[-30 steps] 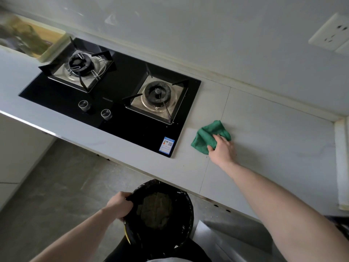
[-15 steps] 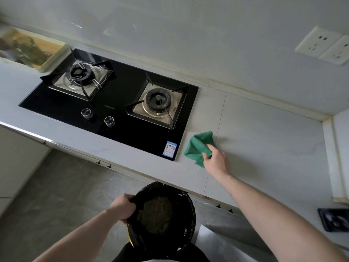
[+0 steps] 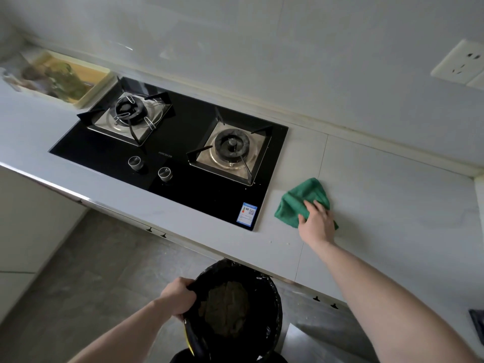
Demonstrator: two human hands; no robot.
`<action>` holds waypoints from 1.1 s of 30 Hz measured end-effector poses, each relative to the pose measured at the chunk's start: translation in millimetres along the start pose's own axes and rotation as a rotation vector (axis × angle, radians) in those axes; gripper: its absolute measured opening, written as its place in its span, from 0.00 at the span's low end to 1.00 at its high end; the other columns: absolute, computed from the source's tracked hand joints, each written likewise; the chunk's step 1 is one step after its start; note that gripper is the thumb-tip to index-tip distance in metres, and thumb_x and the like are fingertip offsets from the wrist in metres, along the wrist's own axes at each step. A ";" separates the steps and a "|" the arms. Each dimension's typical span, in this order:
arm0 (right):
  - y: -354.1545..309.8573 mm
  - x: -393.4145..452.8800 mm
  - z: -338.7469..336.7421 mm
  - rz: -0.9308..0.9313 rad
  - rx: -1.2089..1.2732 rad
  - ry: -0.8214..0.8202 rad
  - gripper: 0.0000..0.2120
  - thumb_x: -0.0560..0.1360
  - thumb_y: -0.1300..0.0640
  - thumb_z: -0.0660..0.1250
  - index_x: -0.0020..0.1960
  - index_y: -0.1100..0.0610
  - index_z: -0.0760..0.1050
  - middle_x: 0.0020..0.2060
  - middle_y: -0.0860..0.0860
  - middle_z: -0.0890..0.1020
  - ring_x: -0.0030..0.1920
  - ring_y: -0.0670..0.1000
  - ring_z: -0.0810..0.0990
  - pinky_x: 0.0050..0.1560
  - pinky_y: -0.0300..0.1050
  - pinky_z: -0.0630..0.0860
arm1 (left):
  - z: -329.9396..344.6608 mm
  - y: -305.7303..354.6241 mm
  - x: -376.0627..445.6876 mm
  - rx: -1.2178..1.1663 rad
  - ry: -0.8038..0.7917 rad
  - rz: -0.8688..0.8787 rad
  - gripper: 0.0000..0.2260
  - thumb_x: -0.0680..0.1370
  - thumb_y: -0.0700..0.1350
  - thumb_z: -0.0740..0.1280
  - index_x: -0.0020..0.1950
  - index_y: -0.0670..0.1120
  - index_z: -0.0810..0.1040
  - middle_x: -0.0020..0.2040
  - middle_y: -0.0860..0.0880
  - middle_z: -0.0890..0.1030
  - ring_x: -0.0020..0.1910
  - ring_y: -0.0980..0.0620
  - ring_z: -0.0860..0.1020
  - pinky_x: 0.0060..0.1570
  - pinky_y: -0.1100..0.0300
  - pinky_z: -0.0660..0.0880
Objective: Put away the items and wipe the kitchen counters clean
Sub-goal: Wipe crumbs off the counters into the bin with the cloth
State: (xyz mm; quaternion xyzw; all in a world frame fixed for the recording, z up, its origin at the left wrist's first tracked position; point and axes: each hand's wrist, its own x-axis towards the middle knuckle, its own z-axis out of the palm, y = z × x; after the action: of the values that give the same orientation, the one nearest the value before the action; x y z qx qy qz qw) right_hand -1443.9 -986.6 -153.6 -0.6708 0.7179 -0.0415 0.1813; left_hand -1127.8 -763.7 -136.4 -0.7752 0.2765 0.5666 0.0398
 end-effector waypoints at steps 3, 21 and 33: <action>-7.5 -31.3 9.0 -0.051 -0.044 0.007 0.25 0.79 0.52 0.67 0.75 0.51 0.71 0.75 0.54 0.70 0.71 0.64 0.70 0.71 0.55 0.69 | -1.1 -4.2 -1.5 -0.012 0.015 -0.010 0.24 0.73 0.35 0.55 0.56 0.54 0.85 0.47 0.46 0.85 0.39 0.46 0.87 0.34 0.50 0.85; -29.7 -67.0 -12.4 -0.078 0.337 0.300 0.20 0.78 0.60 0.69 0.70 0.52 0.77 0.63 0.49 0.82 0.60 0.58 0.76 0.60 0.50 0.76 | -26.4 -55.9 -6.4 -0.040 0.052 0.009 0.22 0.70 0.35 0.55 0.48 0.52 0.85 0.47 0.43 0.85 0.36 0.42 0.86 0.31 0.47 0.84; -27.7 -15.3 -33.7 -0.074 0.148 0.193 0.18 0.78 0.59 0.68 0.68 0.58 0.78 0.62 0.57 0.82 0.61 0.63 0.78 0.63 0.50 0.73 | -38.6 -66.0 -11.9 -0.091 0.110 0.055 0.19 0.69 0.35 0.56 0.48 0.48 0.85 0.44 0.42 0.86 0.33 0.43 0.86 0.33 0.46 0.84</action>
State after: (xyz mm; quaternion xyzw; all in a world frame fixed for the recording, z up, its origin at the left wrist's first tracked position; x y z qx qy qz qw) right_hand -1427.7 -980.4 -110.7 -0.6744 0.7018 -0.1654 0.1590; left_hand -1066.0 -718.0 -128.6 -0.7983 0.2735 0.5360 -0.0266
